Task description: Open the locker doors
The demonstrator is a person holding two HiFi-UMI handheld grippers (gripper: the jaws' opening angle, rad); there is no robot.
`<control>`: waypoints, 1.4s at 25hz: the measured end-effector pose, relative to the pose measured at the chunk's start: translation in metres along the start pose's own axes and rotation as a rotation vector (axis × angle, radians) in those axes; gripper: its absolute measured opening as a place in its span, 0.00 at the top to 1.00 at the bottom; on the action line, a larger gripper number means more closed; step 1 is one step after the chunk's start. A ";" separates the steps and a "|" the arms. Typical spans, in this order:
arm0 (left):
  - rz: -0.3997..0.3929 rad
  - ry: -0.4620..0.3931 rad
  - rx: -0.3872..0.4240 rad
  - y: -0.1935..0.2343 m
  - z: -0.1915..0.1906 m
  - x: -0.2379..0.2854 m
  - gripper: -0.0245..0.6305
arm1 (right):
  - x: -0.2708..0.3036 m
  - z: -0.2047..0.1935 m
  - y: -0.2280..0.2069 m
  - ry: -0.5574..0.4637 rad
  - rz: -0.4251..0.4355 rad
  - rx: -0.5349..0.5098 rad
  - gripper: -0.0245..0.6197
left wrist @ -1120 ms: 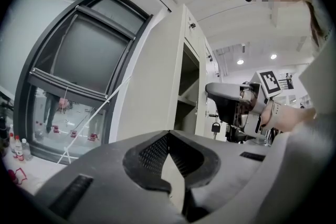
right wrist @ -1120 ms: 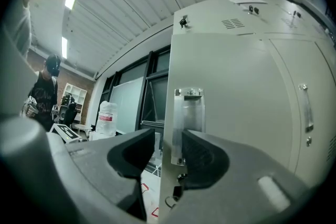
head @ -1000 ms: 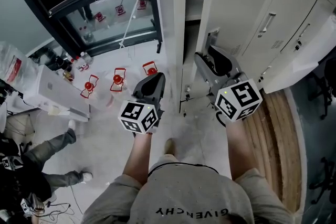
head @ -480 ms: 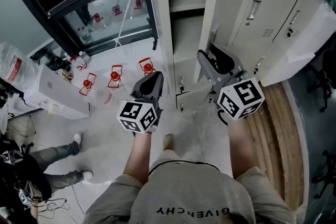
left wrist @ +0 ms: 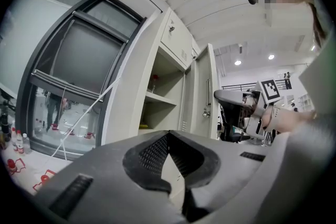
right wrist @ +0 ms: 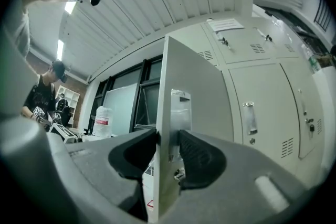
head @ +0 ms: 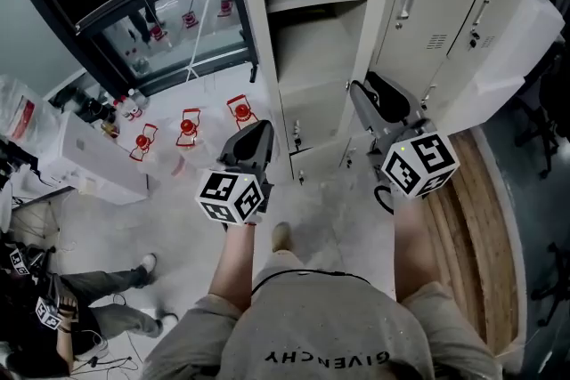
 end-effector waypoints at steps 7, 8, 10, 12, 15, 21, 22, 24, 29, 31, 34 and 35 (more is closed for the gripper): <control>0.007 -0.002 -0.001 -0.016 -0.002 -0.001 0.96 | -0.031 0.006 -0.024 -0.003 -0.055 -0.022 0.75; 0.007 -0.002 -0.003 -0.018 -0.003 -0.001 0.96 | -0.035 0.007 -0.027 -0.005 -0.065 -0.025 0.75; 0.003 0.000 -0.006 -0.021 -0.003 0.002 0.96 | -0.043 0.008 -0.034 -0.008 -0.088 -0.028 0.75; -0.006 0.003 -0.009 -0.026 -0.004 0.008 0.96 | -0.052 0.009 -0.041 -0.014 -0.115 -0.033 0.78; -0.026 0.008 -0.011 -0.033 -0.005 0.017 0.96 | -0.064 0.010 -0.053 -0.022 -0.161 -0.035 0.81; -0.045 0.016 -0.013 -0.037 -0.007 0.028 0.96 | -0.083 0.010 -0.084 -0.037 -0.239 0.012 0.83; -0.050 0.018 -0.013 -0.038 -0.008 0.030 0.96 | -0.086 0.011 -0.089 -0.038 -0.260 0.012 0.84; -0.060 0.024 -0.014 -0.040 -0.008 0.034 0.96 | -0.091 0.012 -0.101 -0.039 -0.302 0.012 0.84; -0.061 0.033 -0.013 -0.038 -0.010 0.040 0.96 | -0.097 0.013 -0.133 -0.039 -0.375 0.022 0.85; -0.056 0.035 -0.015 -0.035 -0.009 0.042 0.96 | -0.097 0.013 -0.142 -0.042 -0.398 0.022 0.86; -0.048 0.035 -0.022 -0.030 -0.009 0.042 0.96 | -0.096 0.013 -0.152 -0.049 -0.426 0.025 0.87; -0.046 0.035 -0.024 -0.028 -0.009 0.041 0.96 | -0.096 0.013 -0.155 -0.051 -0.435 0.026 0.87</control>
Point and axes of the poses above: the fingertips, and each gripper's own axes: x forward along the fingers, y to its left, z out of its top, the point moved 10 cm from there along -x, backward along the fingers, and after that the axes turned 11 degrees about -z, right-handed, at the moved point
